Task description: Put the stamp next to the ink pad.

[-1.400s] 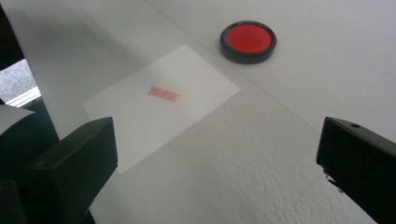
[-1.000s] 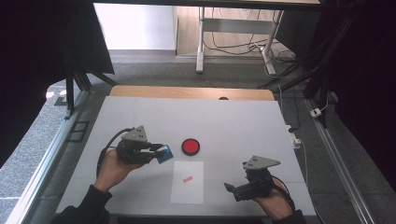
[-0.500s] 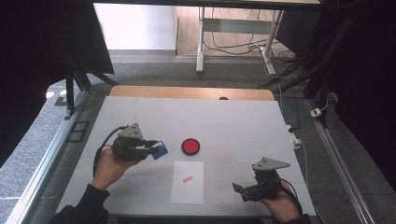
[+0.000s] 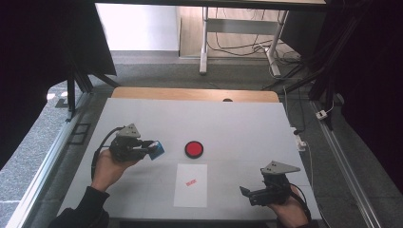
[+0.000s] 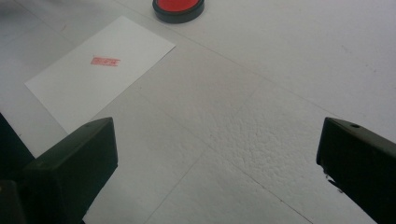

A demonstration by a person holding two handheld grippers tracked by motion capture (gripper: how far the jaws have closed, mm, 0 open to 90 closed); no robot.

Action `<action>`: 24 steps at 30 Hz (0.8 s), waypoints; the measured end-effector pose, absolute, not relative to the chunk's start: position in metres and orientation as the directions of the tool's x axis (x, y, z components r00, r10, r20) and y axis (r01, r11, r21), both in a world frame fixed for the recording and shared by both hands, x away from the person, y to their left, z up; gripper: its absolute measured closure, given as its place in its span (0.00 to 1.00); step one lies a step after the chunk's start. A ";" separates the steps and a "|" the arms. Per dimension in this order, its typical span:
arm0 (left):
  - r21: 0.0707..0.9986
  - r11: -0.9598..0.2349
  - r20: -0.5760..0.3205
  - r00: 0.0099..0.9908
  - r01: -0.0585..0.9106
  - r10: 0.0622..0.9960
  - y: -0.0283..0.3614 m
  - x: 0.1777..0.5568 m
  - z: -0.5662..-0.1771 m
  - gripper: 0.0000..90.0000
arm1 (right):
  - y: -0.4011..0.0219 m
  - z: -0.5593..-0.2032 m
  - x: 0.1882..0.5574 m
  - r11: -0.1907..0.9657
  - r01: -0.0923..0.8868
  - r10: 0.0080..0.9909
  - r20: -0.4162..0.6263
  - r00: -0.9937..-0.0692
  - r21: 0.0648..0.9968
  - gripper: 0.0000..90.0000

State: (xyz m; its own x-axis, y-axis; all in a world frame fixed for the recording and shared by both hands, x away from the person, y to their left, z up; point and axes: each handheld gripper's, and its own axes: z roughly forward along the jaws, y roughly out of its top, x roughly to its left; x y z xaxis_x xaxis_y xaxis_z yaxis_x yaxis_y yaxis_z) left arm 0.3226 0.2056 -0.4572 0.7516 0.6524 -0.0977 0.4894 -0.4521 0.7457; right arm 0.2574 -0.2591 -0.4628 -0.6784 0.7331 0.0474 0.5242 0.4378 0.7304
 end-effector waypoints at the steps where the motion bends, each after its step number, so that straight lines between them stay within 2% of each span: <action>1: 0.744 -0.450 -0.098 0.746 0.495 0.659 0.207 0.323 -0.458 0.78 | -0.260 -0.463 0.257 0.438 0.524 0.733 0.048 -0.679 0.730 0.00; 24: 0.673 -0.377 -0.113 0.592 0.636 0.798 0.237 0.343 -0.492 0.78 | -0.260 -0.462 0.256 0.454 0.518 0.724 0.038 -0.688 0.725 0.00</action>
